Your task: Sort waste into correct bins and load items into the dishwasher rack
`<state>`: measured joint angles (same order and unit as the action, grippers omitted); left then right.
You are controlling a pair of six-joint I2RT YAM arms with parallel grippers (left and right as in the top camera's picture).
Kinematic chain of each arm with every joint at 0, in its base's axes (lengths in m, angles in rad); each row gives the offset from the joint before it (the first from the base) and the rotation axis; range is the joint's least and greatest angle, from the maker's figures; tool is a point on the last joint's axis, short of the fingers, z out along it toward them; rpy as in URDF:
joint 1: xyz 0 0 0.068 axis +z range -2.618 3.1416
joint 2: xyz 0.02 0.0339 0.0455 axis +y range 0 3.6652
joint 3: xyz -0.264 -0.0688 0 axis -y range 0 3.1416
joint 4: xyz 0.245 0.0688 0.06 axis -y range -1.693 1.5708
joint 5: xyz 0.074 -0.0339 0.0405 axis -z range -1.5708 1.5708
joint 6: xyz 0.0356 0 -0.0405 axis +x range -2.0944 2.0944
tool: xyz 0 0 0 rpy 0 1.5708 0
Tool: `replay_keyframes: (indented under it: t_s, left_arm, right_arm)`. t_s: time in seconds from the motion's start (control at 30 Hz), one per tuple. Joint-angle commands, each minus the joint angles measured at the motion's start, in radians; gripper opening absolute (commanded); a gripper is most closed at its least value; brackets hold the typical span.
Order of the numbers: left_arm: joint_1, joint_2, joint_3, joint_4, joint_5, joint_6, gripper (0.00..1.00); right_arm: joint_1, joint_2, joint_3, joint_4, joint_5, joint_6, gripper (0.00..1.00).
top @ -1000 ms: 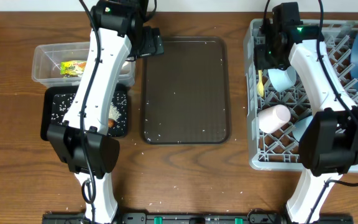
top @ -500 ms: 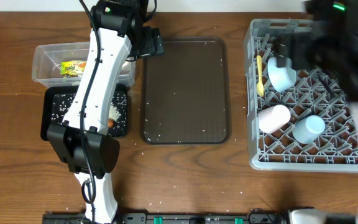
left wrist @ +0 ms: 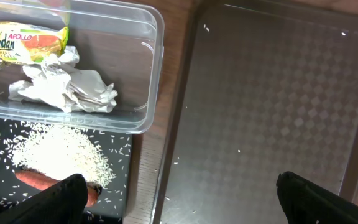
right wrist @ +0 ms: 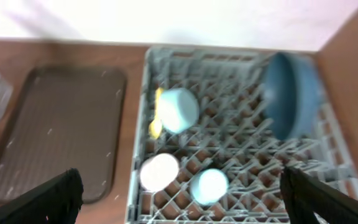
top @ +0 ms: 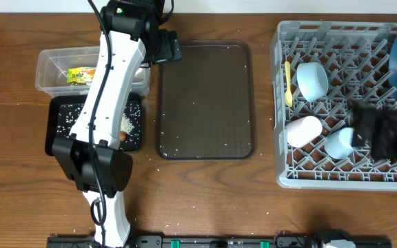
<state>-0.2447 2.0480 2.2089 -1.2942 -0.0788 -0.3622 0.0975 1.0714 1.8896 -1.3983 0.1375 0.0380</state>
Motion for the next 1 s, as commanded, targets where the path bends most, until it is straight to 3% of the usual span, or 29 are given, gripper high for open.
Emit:
replay_keyframes:
  t_s: [0.0, 0.13, 0.47, 0.7, 0.97]
  left_arm:
    - [0.004, 0.004, 0.005, -0.003, -0.011, 0.013, 1.0]
    - [0.004, 0.004, 0.005, -0.003, -0.011, 0.013, 1.0]
    - [0.004, 0.004, 0.005, -0.003, -0.011, 0.013, 0.99]
    - [0.004, 0.004, 0.005, -0.003, -0.011, 0.013, 1.0]
    - [0.004, 0.004, 0.005, -0.003, -0.011, 0.013, 1.0]
  right_arm:
    - [0.0, -0.091, -0.11, 0.073, 0.102, 0.008, 0.99]
    - [-0.047, -0.266, -0.409, 0.282, 0.075, -0.056, 0.99]
    - [-0.168, -0.785, -1.278, 0.903, -0.228, -0.096, 0.99]
    - [-0.167, -0.977, -1.645, 1.178, -0.311, -0.095, 0.99]
    - [-0.143, -1.029, -1.857, 1.38, -0.311, -0.095, 0.99]
